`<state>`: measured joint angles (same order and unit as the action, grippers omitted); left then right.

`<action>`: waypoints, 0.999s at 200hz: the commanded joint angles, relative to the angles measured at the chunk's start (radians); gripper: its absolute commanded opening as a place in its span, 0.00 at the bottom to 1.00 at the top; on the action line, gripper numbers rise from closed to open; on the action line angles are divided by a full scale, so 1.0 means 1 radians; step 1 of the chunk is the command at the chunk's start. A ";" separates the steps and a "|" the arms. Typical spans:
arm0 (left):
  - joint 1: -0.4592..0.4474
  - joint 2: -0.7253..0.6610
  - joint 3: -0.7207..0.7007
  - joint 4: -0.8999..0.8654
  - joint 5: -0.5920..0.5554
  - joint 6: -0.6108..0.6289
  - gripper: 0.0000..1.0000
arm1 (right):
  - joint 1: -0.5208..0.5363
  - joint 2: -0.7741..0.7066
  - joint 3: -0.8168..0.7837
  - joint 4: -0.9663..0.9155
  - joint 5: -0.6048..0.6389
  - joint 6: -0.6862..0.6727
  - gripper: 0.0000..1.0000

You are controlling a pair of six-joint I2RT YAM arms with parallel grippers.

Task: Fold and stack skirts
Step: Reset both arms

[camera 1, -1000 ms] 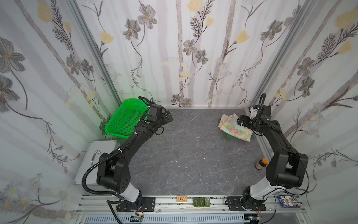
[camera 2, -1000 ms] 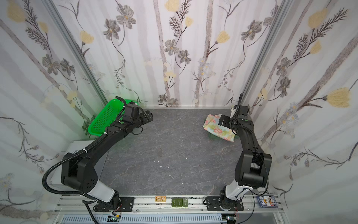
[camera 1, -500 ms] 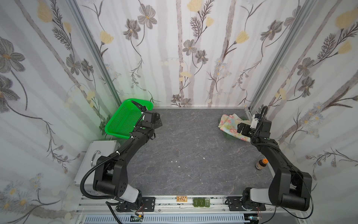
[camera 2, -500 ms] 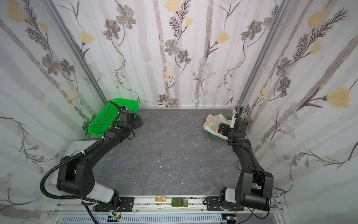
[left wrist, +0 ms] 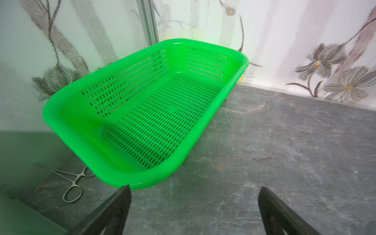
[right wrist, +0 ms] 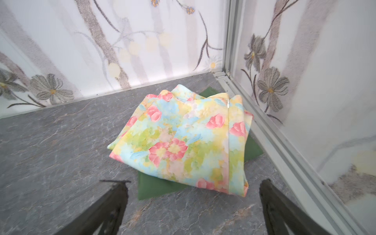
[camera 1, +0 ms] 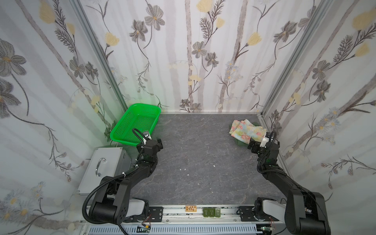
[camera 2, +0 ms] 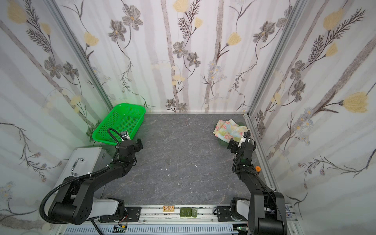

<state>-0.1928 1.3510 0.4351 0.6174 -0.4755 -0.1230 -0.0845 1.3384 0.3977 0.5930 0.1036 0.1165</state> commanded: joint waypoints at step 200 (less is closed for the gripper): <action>0.146 0.230 -0.196 0.712 0.321 0.065 1.00 | 0.034 -0.136 -0.320 0.607 -0.057 -0.075 1.00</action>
<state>-0.0467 1.5799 0.2420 1.2827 -0.1604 -0.0574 -0.0555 1.2110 0.1074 1.0863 0.0837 -0.0071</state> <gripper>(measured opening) 0.997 0.996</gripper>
